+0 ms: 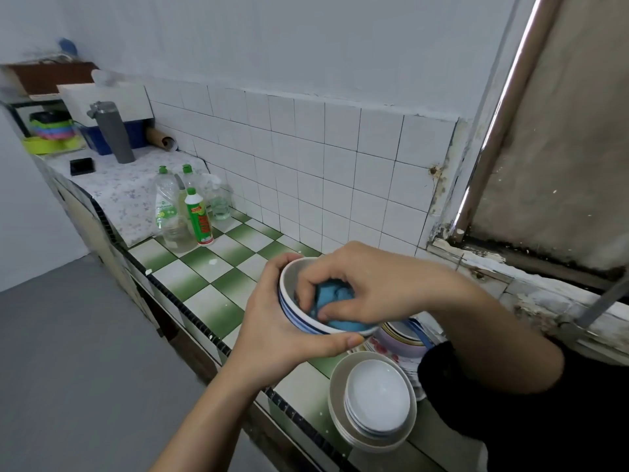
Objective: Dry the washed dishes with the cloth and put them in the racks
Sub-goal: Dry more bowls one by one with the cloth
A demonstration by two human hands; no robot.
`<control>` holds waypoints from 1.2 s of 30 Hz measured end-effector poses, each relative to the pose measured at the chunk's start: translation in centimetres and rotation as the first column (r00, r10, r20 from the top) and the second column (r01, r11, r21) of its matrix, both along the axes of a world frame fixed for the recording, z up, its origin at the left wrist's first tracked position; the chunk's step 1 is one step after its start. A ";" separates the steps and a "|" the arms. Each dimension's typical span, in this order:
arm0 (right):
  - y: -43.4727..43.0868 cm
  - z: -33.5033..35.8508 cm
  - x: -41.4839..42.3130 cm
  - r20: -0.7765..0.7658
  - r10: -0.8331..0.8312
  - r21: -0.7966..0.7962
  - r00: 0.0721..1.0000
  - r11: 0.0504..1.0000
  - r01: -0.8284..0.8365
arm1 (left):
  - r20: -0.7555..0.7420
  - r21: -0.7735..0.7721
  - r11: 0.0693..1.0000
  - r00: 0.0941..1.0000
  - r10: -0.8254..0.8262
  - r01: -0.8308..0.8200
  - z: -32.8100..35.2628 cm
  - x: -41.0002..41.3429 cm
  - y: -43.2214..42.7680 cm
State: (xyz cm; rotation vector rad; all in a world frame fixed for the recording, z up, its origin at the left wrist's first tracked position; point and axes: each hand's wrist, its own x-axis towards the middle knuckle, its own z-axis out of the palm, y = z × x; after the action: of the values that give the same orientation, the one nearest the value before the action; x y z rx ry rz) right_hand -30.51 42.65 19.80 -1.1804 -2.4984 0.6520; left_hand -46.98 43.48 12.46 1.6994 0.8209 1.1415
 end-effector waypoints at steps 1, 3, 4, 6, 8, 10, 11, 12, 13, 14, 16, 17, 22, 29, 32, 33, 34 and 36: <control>0.2 0.3 0.5 -0.016 0.062 -0.092 0.998 0.994 -0.063 | -0.006 0.008 1.000 1.000 0.002 -0.002 -0.1 -0.1 0.0; 0.9 0.4 1.5 -0.165 0.142 -0.211 0.976 0.962 -0.175 | -0.017 0.035 0.999 1.000 -0.007 0.008 -0.4 -0.2 0.0; 1.1 0.1 2.1 -0.288 0.152 -0.252 0.945 0.941 -0.228 | -0.018 0.042 0.999 1.000 -0.004 0.005 -0.6 -0.2 -0.1; 1.4 -0.6 3.6 -0.568 0.098 -0.304 0.817 0.898 -0.319 | -0.013 0.043 0.999 0.999 0.029 -0.029 -0.9 -0.4 0.0; 0.9 -1.3 5.1 -0.757 -0.001 -0.308 0.654 0.883 -0.354 | -0.006 0.033 0.996 0.997 0.082 -0.082 -1.0 -1.1 0.2; -0.1 -1.9 6.4 -0.821 -0.067 -0.292 0.567 0.903 -0.315 | 0.026 0.015 0.993 0.993 0.119 -0.120 -1.0 -1.9 0.6; -0.5 -2.2 6.8 -0.834 -0.093 -0.278 0.544 0.922 -0.268 | 0.051 0.002 0.992 0.990 0.130 -0.130 -0.9 -2.2 0.8; -0.8 -2.6 6.8 -0.842 -0.143 -0.280 0.521 0.940 -0.195 | 0.080 -0.010 0.991 0.988 0.134 -0.133 -0.8 -2.4 0.9; -1.0 -3.0 6.5 -0.844 -0.215 -0.299 0.492 0.949 -0.097 | 0.111 -0.018 0.991 0.985 0.132 -0.130 -0.6 -2.5 1.1; -1.2 -3.4 5.9 -0.844 -0.299 -0.332 0.445 0.943 0.003 | 0.139 -0.019 0.992 0.982 0.124 -0.123 -0.4 -2.5 1.1; -1.6 -4.5 4.5 -0.848 -0.457 -0.428 0.268 0.889 0.160 | 0.180 -0.022 0.994 0.978 0.109 -0.106 0.2 -2.3 1.1; -1.8 -4.9 3.7 -0.847 -0.505 -0.477 0.165 0.860 0.183 | 0.200 -0.034 0.995 0.974 0.101 -0.096 0.4 -2.2 1.0; -3.4 -6.6 0.9 -0.802 -0.479 -0.240 0.356 0.805 0.543 | 0.342 -0.202 0.979 0.937 0.074 -0.004 0.7 -1.6 1.1; -3.5 -7.7 -0.9 -0.536 -0.311 0.527 0.785 0.603 0.599 | 0.474 -0.425 0.883 0.880 0.031 0.197 0.8 -1.7 1.2; -3.3 -7.7 -1.8 -0.498 -0.306 0.605 0.811 0.548 0.578 | 0.414 -0.470 0.839 0.908 -0.065 0.275 0.8 -1.7 1.1; -3.3 -7.8 -2.0 -0.498 -0.311 0.612 0.809 0.535 0.582 | 0.402 -0.473 0.828 0.910 -0.101 0.301 0.7 -1.8 1.1; -3.4 -7.8 -2.1 -0.499 -0.327 0.611 0.803 0.524 0.593 | 0.389 -0.466 0.825 0.912 -0.133 0.319 0.6 -2.0 1.2; -3.7 -8.0 -2.3 -0.538 -0.385 0.532 0.750 0.536 0.656 | 0.349 -0.424 0.848 0.921 -0.172 0.319 0.7 -2.5 1.5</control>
State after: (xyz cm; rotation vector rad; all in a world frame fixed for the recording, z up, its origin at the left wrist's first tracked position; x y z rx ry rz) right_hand -32.86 38.94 11.76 -1.2495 -1.6347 -0.2463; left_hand -49.50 44.94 13.14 1.1471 0.6023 0.8954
